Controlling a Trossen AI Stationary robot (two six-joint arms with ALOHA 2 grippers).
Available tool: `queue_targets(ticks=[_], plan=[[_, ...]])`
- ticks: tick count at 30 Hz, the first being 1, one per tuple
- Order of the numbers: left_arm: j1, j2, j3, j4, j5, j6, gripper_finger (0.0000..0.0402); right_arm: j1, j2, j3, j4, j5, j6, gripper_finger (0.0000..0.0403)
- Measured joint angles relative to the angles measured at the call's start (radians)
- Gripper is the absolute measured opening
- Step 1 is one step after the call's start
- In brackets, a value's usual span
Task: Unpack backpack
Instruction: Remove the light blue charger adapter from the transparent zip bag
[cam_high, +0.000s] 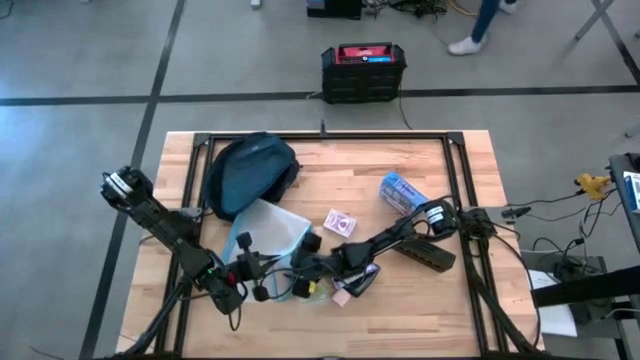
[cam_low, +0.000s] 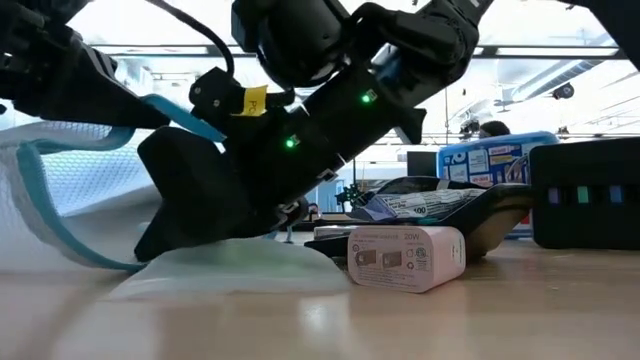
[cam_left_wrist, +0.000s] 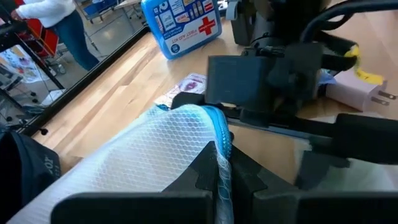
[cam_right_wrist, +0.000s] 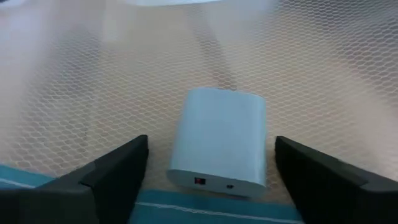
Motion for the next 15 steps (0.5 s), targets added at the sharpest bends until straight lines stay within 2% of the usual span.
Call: queue_targets(ticks=[4, 5, 10, 15], plan=[[0.0, 0.0, -0.021, 0.002, -0.001, -0.03, 0.0, 0.0, -0.003, 0.0, 0.001, -0.002, -0.03, 0.0179], [0.0, 0.0, -0.024, 0.001, -0.001, -0.036, 0.0, 0.0, -0.006, 0.0, -0.004, -0.002, -0.045, 0.0163], [0.0, 0.0, -0.041, 0.0, -0.001, -0.057, 0.0, 0.019, -0.056, -0.003, -0.077, -0.007, -0.102, 0.0166], [0.0, 0.0, -0.075, 0.0, 0.001, -0.106, 0.0, 0.072, -0.175, -0.007, -0.21, -0.011, -0.13, 0.0166]])
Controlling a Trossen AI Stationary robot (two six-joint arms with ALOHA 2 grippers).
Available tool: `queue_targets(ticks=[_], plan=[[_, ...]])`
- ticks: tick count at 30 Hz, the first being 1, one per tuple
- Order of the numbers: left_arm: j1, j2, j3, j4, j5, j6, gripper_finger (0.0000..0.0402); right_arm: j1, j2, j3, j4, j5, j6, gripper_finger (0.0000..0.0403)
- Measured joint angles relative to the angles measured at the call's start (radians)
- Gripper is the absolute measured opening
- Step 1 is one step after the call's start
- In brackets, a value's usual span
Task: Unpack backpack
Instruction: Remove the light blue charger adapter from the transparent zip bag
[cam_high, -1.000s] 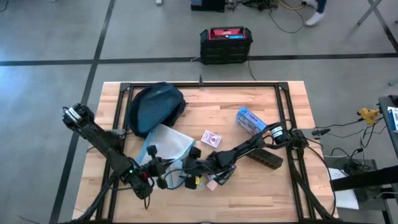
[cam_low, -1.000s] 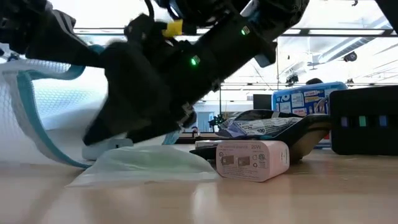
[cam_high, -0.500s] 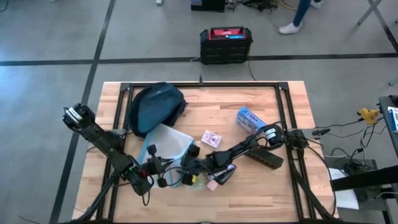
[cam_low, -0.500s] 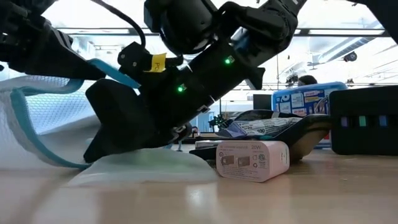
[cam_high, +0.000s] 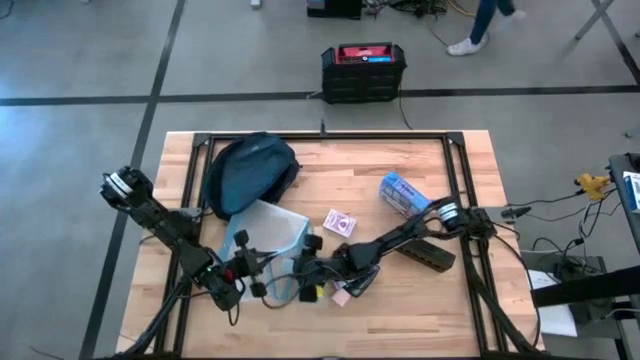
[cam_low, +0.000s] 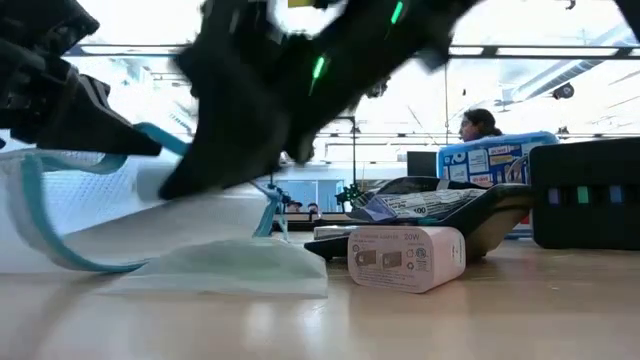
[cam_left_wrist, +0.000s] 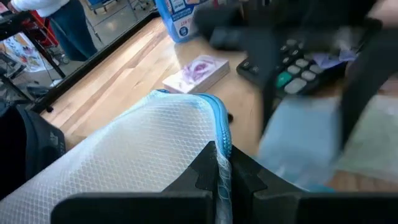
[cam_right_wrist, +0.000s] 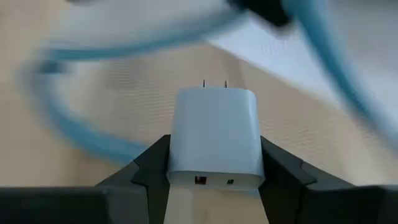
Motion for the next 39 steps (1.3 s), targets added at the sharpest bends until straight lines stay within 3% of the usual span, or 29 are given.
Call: queue_targets(ticks=[5, 15, 21, 26, 30, 35, 39], plan=[[-0.002, 0.0, -0.042, -0.003, 0.02, -0.107, 0.0, 0.046, -0.121, -0.049, -0.152, 0.03, 0.009, 0.0166], [-0.002, 0.0, -0.045, 0.007, 0.043, -0.137, 0.0, 0.005, -0.323, -0.338, -0.189, 0.329, 0.166, 0.0166], [-0.001, 0.0, -0.044, 0.01, 0.042, -0.137, 0.0, -0.127, -0.32, -0.476, -0.103, 0.312, 0.25, 0.0166], [-0.001, 0.0, -0.045, 0.011, 0.042, -0.137, 0.0, -0.205, -0.319, -0.552, 0.032, 0.208, 0.265, 0.0166], [-0.001, 0.004, -0.045, 0.011, 0.042, -0.137, 0.0, -0.218, -0.319, -0.58, 0.091, 0.138, 0.281, 0.0166], [-0.001, 0.03, -0.046, 0.035, 0.042, -0.137, 0.0, -0.218, -0.319, -0.595, 0.096, 0.135, 0.301, 0.0166], [-0.001, 0.063, -0.046, 0.064, 0.042, -0.139, 0.0, -0.218, -0.319, -0.596, 0.093, 0.134, 0.302, 0.0208]])
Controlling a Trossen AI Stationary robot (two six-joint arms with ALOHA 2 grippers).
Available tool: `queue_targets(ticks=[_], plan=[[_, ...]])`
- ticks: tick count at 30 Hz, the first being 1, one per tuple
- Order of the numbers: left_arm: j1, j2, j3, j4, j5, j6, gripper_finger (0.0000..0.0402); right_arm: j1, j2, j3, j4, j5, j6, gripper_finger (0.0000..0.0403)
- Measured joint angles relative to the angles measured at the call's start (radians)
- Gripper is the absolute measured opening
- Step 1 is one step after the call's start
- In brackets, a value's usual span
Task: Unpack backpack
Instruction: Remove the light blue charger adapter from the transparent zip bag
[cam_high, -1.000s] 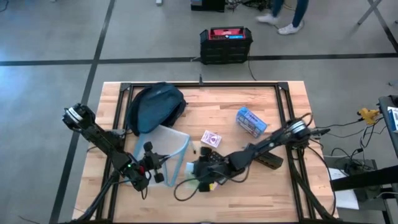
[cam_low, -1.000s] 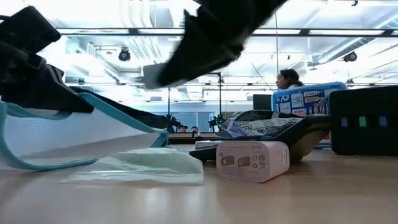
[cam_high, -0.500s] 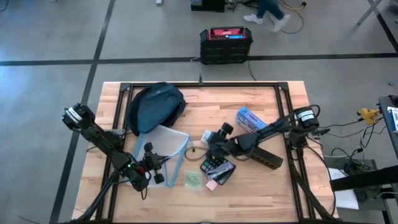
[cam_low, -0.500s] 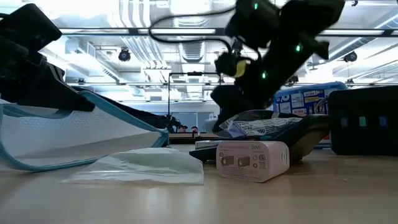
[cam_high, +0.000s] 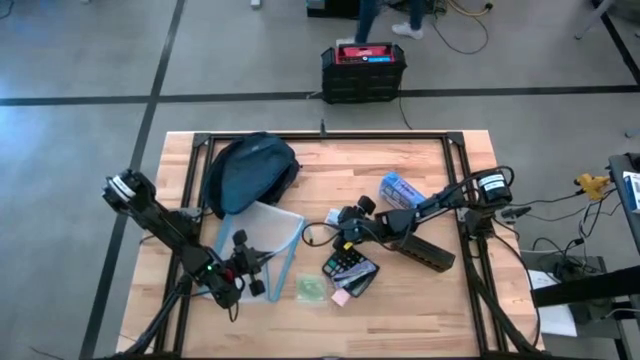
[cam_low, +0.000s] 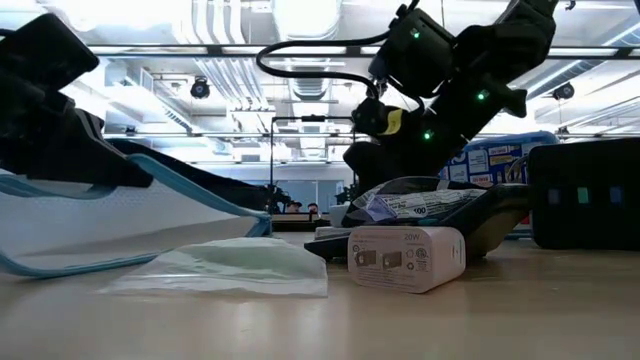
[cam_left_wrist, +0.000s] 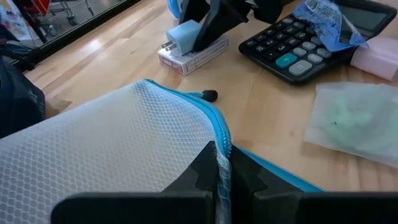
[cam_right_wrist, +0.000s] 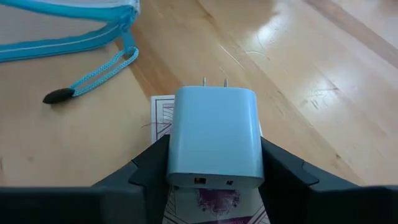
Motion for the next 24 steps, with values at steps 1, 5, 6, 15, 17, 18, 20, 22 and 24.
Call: queue_targets(ticks=[1, 5, 6, 15, 17, 18, 20, 22, 24], plan=[[0.0, 0.008, 0.0, 0.009, 0.0, -0.002, 0.0, 0.0, 0.0, 0.0, -0.001, 0.0, 0.0, 0.0223], [0.0, 0.035, 0.0, 0.025, 0.0, -0.002, 0.0, 0.0, 0.0, 0.0, -0.002, 0.0, -0.001, 0.0266], [0.0, 0.037, 0.0, 0.03, 0.0, -0.002, 0.0, 0.0, 0.0, 0.0, -0.002, -0.001, -0.002, 0.0273], [0.0, 0.041, 0.0, 0.036, 0.0, -0.002, 0.0, 0.007, -0.015, -0.002, -0.004, -0.027, -0.002, 0.0286], [0.0, 0.041, 0.0, 0.037, 0.0, -0.002, 0.0, 0.008, -0.023, -0.002, -0.005, -0.035, -0.003, 0.0282], [0.0, 0.041, 0.0, 0.037, 0.0, -0.002, 0.0, 0.009, -0.029, -0.002, -0.005, -0.035, -0.005, 0.028], [0.0, 0.041, 0.0, 0.038, 0.0, -0.002, 0.0, 0.009, -0.041, -0.002, -0.003, -0.035, -0.012, 0.0276], [0.0, 0.041, 0.0, 0.038, 0.0, -0.002, 0.0, 0.009, -0.055, -0.002, -0.002, -0.034, -0.029, 0.0274], [0.0, 0.041, 0.0, 0.038, 0.0, -0.002, 0.0, 0.009, -0.062, -0.002, 0.001, -0.033, -0.037, 0.0273]])
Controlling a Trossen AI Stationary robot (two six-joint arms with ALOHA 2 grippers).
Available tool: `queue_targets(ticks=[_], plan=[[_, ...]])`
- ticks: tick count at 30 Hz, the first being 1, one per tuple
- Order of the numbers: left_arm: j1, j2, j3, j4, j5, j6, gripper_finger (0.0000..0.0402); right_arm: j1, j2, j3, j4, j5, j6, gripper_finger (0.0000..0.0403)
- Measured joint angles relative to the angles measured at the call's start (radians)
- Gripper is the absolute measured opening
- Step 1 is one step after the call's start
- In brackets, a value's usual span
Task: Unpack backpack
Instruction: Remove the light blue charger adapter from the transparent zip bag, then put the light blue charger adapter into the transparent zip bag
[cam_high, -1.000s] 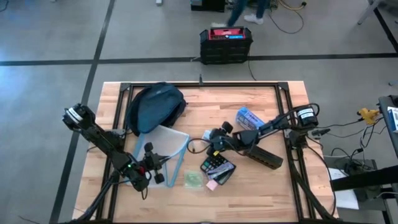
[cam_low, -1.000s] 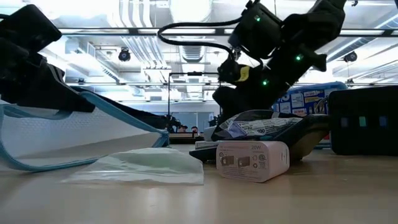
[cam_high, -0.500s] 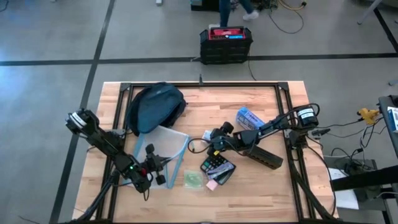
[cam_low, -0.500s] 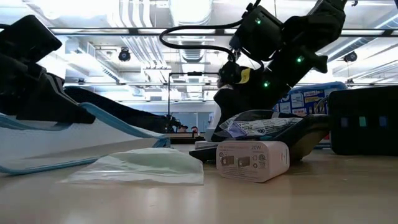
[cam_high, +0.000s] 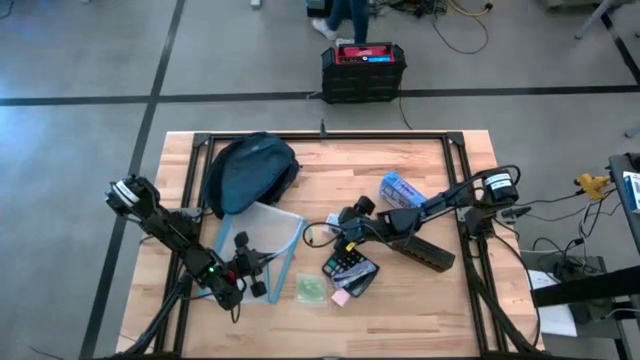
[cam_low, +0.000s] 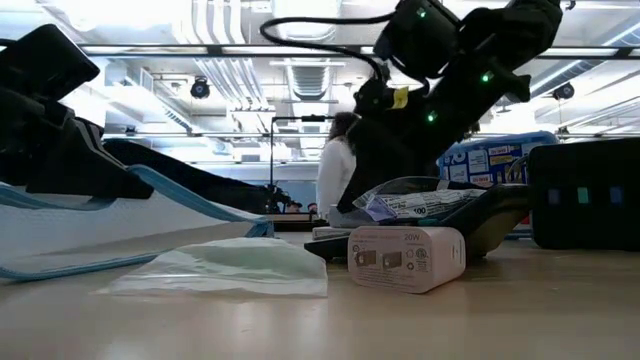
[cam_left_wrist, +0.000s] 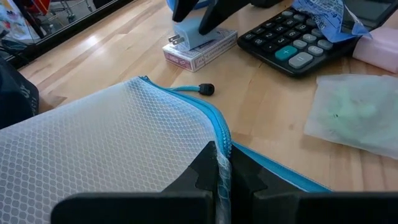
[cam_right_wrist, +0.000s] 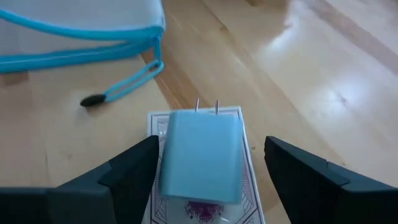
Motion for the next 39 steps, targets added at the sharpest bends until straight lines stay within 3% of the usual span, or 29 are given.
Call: queue_targets(ticks=[13, 16, 21, 28, 39], plan=[[0.0, 0.0, 0.0, 0.011, 0.0, 0.0, 0.0, -0.003, 0.079, 0.0, 0.097, -0.015, -0.009, 0.029], [0.0, 0.0, 0.0, 0.011, 0.0, 0.0, 0.0, -0.003, 0.081, 0.0, 0.098, -0.015, -0.008, 0.0264], [0.0, 0.0, 0.0, 0.012, -0.003, 0.002, 0.0, -0.003, 0.078, 0.0, 0.101, -0.015, -0.01, 0.0166], [0.0, 0.0, 0.017, 0.022, -0.035, 0.031, 0.0, 0.005, 0.046, 0.0, 0.106, -0.014, -0.063, 0.0163], [0.001, -0.002, 0.153, 0.03, -0.073, 0.289, 0.0, 0.116, -0.057, 0.002, 0.176, -0.016, -0.192, 0.0163]])
